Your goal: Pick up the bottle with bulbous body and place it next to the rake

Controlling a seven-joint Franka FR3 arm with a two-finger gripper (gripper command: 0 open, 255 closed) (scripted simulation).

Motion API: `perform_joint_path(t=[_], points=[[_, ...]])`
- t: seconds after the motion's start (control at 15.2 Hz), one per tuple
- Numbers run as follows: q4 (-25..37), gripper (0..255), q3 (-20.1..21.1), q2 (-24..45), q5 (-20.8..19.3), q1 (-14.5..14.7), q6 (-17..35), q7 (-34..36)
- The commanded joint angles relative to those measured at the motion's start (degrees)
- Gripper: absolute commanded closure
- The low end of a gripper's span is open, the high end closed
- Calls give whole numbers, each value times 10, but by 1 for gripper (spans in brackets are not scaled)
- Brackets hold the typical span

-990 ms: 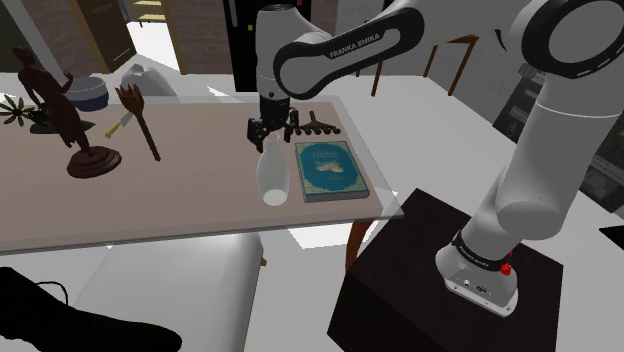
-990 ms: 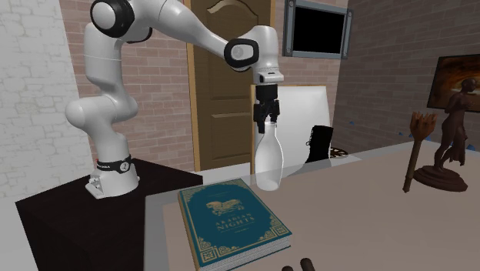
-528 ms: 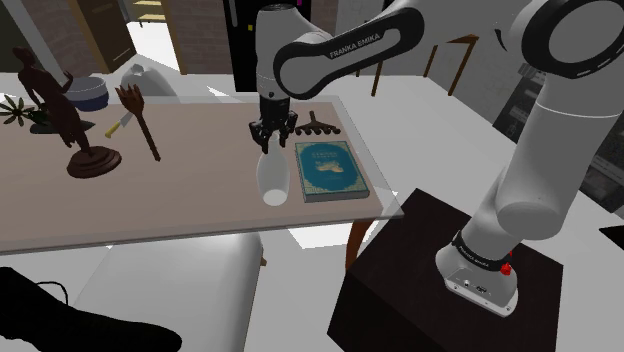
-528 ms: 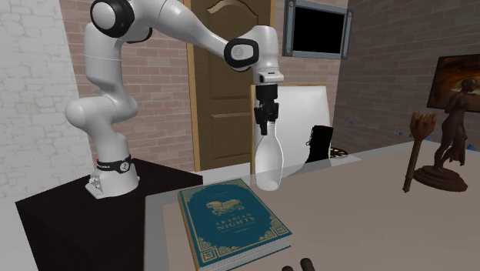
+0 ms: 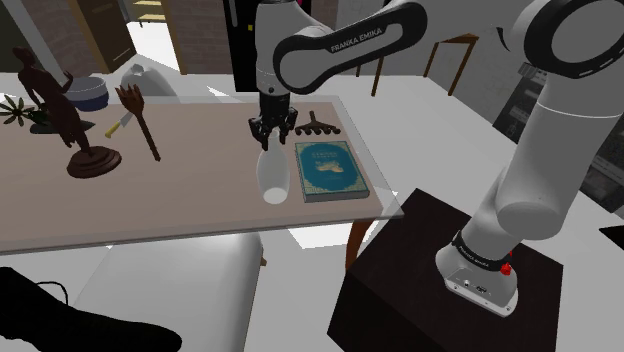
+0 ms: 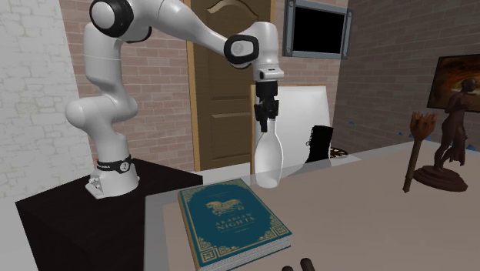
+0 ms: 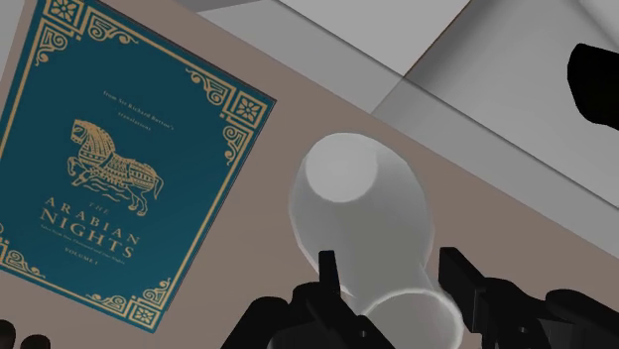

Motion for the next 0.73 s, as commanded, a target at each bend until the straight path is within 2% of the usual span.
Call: perform_joint_path(t=[0.0, 0.66], points=[[10, 255, 0, -4, 2, 0, -13, -1], [69, 255, 2, -19, 9, -1, -86, -7]])
